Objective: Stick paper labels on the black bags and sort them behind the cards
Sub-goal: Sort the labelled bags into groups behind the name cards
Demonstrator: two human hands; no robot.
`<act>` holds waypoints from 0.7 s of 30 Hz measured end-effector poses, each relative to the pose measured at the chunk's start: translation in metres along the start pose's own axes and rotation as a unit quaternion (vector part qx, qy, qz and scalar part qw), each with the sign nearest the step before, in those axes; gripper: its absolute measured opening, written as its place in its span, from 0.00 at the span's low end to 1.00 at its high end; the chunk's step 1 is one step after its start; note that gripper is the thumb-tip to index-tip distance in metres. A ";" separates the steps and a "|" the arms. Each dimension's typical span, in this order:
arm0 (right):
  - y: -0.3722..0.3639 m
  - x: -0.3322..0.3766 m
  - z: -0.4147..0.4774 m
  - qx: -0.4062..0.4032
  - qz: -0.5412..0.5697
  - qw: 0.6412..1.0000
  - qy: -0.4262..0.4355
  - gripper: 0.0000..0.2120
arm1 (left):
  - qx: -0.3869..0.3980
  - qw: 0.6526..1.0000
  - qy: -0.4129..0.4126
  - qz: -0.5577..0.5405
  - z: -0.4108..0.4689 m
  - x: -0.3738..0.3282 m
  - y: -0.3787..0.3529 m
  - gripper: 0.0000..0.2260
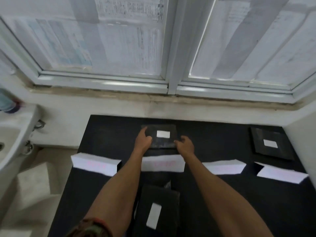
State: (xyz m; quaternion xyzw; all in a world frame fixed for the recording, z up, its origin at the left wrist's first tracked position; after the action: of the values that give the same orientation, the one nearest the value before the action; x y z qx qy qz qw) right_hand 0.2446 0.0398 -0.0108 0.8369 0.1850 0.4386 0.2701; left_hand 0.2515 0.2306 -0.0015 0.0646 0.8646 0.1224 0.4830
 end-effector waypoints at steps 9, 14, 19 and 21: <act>0.004 -0.077 -0.126 0.010 -0.033 0.996 0.079 0.12 | -0.062 0.988 -0.085 0.112 -0.149 0.055 -0.015 0.21; -0.025 -0.142 -0.185 0.057 -0.044 0.997 0.039 0.22 | -0.029 0.978 -0.053 0.201 -0.217 0.121 -0.025 0.17; -0.042 -0.164 -0.218 0.020 -0.033 0.997 -0.073 0.39 | 0.078 0.928 -0.035 0.362 -0.258 0.179 -0.038 0.30; -0.050 -0.176 -0.224 0.058 -0.027 0.995 -0.076 0.34 | 0.093 0.896 -0.019 0.433 -0.263 0.191 -0.042 0.33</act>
State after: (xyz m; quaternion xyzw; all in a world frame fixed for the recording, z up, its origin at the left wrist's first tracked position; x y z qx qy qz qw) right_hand -0.0419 0.0483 -0.0483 0.8766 0.2118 0.3552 0.2462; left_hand -0.0721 0.1951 -0.0373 0.4797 0.7491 0.2368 0.3907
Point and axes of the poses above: each hand's wrist, its own z-axis towards the middle knuckle, its own y-axis out of the back of the hand, x = y × z, the point moved 2 cm from there along z, towards the middle knuckle, and after that the axes turned 3 degrees about -z, right-handed, at the moved point
